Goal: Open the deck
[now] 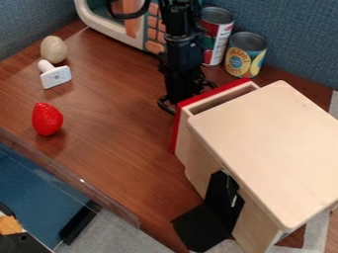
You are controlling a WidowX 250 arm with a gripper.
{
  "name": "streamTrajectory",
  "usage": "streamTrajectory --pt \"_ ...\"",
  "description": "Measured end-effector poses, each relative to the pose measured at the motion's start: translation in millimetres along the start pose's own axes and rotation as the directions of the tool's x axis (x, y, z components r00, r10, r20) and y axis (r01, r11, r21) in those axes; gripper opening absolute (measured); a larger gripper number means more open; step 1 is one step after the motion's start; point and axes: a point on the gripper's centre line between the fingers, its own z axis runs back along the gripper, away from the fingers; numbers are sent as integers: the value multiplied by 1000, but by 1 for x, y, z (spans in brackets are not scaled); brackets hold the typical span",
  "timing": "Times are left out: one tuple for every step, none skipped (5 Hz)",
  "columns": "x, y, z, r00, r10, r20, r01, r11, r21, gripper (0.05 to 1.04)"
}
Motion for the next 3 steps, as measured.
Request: streamTrajectory --pt "0 9 7 1000 14 3 -14 1000 0 134" --pt "3 15 13 1000 8 15 -8 1000 3 134" --pt "1 26 14 1000 19 7 -19 1000 -11 134"
